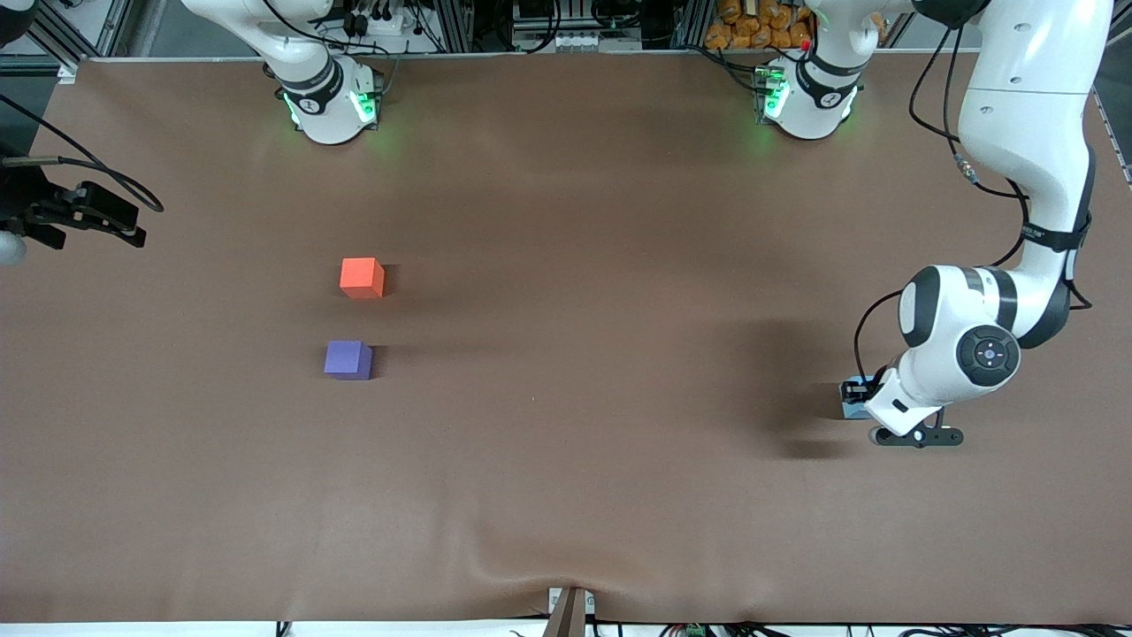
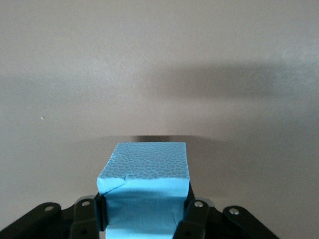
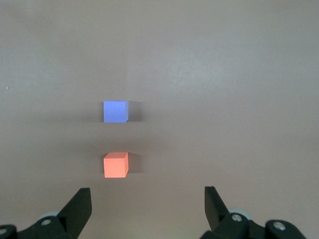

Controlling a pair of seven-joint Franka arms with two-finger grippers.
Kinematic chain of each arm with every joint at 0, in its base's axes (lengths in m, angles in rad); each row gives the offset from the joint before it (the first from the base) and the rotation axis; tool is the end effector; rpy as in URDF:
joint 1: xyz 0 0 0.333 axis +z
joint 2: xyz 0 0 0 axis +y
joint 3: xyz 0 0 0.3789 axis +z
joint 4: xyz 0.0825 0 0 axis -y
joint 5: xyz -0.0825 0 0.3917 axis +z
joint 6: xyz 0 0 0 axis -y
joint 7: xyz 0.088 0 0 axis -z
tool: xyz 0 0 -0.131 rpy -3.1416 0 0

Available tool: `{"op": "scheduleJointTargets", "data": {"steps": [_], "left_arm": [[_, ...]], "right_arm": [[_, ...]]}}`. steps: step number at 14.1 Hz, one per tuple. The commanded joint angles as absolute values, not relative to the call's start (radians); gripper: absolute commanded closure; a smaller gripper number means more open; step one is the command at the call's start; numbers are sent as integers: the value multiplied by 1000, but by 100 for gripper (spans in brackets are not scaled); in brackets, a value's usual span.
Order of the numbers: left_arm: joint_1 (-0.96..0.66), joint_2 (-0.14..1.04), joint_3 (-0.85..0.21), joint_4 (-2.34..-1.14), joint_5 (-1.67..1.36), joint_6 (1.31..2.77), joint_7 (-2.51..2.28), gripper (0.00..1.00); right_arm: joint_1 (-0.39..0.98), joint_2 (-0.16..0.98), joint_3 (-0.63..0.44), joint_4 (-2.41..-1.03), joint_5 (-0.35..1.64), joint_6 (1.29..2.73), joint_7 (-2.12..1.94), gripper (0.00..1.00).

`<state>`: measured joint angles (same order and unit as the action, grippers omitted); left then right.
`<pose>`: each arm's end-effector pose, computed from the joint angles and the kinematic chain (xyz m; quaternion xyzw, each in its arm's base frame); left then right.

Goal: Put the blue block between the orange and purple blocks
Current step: 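Lift the blue block with the left gripper and carry it toward the table's middle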

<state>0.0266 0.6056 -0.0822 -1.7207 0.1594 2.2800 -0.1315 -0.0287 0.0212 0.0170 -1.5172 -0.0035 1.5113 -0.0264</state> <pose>0.7071 -0.0260 0.2554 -0.9991 0.0085 0.0179 0.0376 0.5637 -0.0072 0.6719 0.9999 0.0073 -0.0136 0.0013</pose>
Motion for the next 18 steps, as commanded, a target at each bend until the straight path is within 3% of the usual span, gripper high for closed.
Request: {"op": "scheduleJointTargets", "data": {"steps": [1, 5, 10, 13, 18], "left_arm": [[26, 555, -89, -1735, 164, 2275, -158, 53], [26, 519, -171, -1741, 166, 2223, -285, 55], [-36, 503, -441, -1724, 166, 2146, -555, 55], [-249, 529, -446, -1691, 164, 2146, -716, 55], [-556, 711, -430, -1524, 178, 2148, -920, 56]], "right_arm": [[-40, 18, 20, -1525, 3, 1514, -29, 0], [-38, 20, 20, -1525, 5, 1514, -28, 0], [-40, 25, 20, -1522, 11, 1514, -28, 0], [-34, 49, 21, -1517, 11, 1514, -26, 0], [-31, 77, 21, -1512, 12, 1508, -25, 0]]}}
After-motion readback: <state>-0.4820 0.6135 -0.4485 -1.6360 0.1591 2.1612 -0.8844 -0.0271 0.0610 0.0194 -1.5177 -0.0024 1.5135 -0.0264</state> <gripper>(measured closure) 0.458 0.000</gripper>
